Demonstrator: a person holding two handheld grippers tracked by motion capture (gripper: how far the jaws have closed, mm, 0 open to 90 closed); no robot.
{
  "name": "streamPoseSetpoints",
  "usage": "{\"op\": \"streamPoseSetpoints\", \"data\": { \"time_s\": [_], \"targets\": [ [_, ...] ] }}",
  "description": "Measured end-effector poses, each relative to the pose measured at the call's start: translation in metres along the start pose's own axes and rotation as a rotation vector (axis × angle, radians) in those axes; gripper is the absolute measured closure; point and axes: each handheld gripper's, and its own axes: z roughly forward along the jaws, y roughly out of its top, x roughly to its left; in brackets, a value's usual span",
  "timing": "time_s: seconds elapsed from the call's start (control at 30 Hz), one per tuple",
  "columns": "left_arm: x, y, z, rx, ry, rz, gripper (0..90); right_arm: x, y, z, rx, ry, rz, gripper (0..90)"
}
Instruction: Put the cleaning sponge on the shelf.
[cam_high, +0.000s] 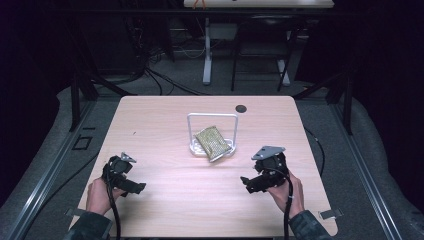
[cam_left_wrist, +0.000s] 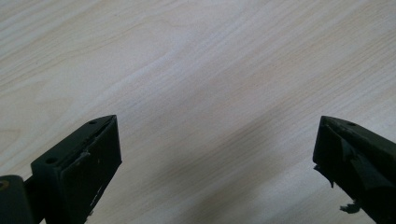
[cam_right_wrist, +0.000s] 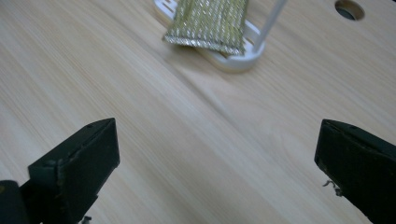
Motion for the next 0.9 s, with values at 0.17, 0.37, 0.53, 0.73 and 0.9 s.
{"op": "streamPoseSetpoints", "data": {
  "time_s": [0.17,0.37,0.53,0.73,0.9],
  "targets": [
    [-0.001,0.0,0.001,0.009,-0.009,0.006,0.4,-0.011,-0.027,-0.009,0.036,-0.031,0.048,0.0],
    [-0.002,0.0,0.003,0.004,-0.026,0.015,0.2,-0.023,-0.061,-0.011,0.095,-0.057,0.102,0.0],
    [-0.002,0.0,0.005,-0.003,-0.036,0.036,0.1,-0.028,-0.082,-0.006,0.149,-0.07,0.129,0.0],
    [-0.002,0.0,0.007,0.012,-0.039,0.05,0.2,-0.036,-0.087,0.002,0.193,-0.079,0.137,0.0],
    [-0.002,0.001,0.007,0.009,-0.048,0.05,0.2,-0.04,-0.089,0.005,0.216,-0.085,0.135,0.0]
  ]
}}
